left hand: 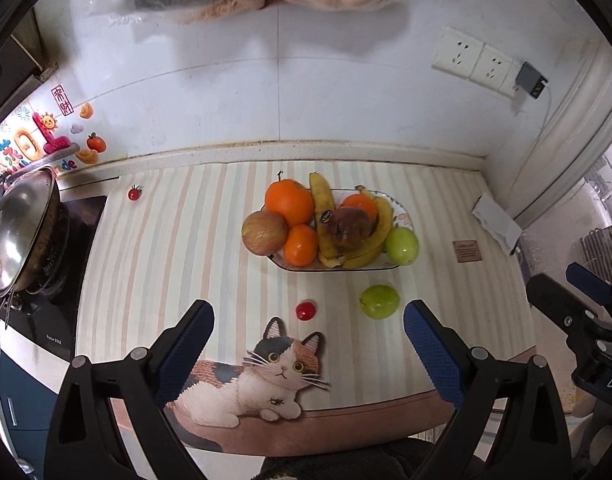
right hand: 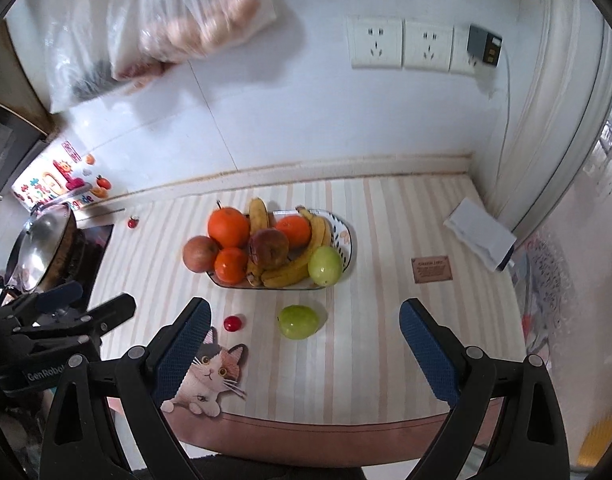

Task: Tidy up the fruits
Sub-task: 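Withdraw both grippers from the plate, then grasp the red tomato with the left gripper while the right grasps the other green apple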

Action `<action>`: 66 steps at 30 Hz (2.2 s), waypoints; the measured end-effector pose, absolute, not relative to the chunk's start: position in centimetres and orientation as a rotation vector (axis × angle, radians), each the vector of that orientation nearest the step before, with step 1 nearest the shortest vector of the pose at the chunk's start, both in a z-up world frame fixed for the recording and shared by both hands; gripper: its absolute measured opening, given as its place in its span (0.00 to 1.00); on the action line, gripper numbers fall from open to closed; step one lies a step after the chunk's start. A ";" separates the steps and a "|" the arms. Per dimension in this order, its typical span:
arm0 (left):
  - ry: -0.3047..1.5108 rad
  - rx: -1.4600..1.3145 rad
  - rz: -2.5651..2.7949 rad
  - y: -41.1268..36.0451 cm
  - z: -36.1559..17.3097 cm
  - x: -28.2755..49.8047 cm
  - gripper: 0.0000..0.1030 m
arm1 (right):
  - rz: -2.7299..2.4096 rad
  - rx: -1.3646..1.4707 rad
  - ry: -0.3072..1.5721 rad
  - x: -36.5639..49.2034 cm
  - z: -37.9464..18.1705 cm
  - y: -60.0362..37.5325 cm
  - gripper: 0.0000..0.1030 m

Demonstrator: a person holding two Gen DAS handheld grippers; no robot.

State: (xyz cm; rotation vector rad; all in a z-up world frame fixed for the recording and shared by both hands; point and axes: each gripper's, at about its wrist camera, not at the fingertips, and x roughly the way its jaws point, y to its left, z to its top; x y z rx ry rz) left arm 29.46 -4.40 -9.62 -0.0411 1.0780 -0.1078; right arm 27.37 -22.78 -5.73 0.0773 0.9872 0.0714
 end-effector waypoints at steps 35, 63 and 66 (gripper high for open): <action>1.317 -0.022 0.054 -0.4 -23.8 34.0 0.94 | 0.162 0.226 1.340 36.0 -28.0 -21.7 0.73; 1.475 0.015 -0.216 -7.0 -34.7 38.4 0.28 | 0.175 0.203 1.416 39.4 -34.6 -20.9 0.64; 1.472 0.014 -0.213 -7.1 -34.7 38.3 0.27 | 0.184 0.188 1.404 39.7 -34.4 -20.8 0.64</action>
